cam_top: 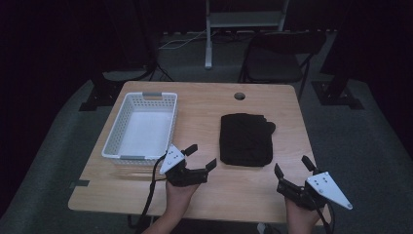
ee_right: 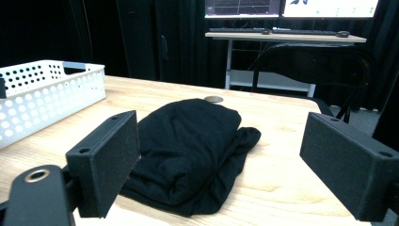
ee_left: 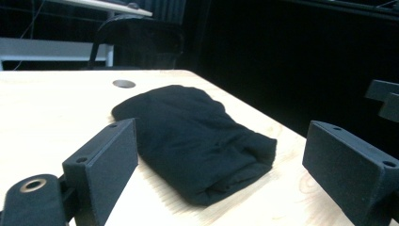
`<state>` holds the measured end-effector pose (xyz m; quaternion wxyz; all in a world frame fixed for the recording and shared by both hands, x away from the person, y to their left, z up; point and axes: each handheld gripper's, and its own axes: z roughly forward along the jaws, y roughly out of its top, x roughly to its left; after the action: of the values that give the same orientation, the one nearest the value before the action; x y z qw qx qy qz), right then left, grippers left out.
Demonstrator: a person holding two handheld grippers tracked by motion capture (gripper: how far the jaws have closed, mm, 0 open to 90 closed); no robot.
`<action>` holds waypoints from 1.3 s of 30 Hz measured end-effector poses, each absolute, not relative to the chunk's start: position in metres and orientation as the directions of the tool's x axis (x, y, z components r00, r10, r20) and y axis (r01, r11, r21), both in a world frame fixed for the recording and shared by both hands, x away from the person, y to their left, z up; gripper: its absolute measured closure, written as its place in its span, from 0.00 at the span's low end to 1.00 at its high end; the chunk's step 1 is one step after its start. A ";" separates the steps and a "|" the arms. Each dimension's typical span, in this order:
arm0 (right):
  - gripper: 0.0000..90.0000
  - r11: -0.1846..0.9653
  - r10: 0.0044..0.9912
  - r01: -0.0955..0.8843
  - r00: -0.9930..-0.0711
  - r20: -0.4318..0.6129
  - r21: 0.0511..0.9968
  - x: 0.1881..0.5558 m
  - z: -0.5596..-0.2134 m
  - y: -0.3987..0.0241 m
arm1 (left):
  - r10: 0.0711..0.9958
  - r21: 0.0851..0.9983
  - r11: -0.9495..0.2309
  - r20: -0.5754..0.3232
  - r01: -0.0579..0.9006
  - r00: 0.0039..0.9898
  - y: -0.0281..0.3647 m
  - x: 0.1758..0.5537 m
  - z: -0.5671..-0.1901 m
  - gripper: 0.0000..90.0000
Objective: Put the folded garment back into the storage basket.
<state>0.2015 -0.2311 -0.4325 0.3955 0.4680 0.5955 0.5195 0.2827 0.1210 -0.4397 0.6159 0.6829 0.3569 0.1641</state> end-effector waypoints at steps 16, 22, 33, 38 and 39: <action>0.13 0.024 0.965 0.165 -0.261 0.020 0.986 0.208 -0.429 -0.232 | 0.702 0.944 0.039 -0.260 0.329 0.664 0.116 0.303 -0.438 0.13; 0.13 0.024 0.959 0.186 -0.282 0.029 0.982 0.212 -0.430 -0.229 | 0.696 0.940 0.011 -0.253 0.342 0.672 0.110 0.313 -0.432 0.13; 0.13 0.027 0.958 0.199 -0.285 0.032 0.980 0.216 -0.429 -0.230 | 0.682 0.922 -0.001 -0.284 0.388 0.674 0.101 0.336 -0.423 0.13; 0.13 0.027 0.957 0.213 -0.288 0.036 0.977 0.219 -0.430 -0.229 | 0.685 0.910 0.009 -0.307 0.414 0.661 0.099 0.345 -0.421 0.13; 0.13 0.028 0.957 0.214 -0.289 0.036 0.976 0.220 -0.430 -0.229 | 0.685 0.909 0.011 -0.310 0.416 0.659 0.099 0.346 -0.421 0.13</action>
<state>0.2201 -0.2291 -0.4303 0.3625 0.4732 0.6184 0.5121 0.3460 0.0989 -0.4213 0.5901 0.6939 0.3966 0.1140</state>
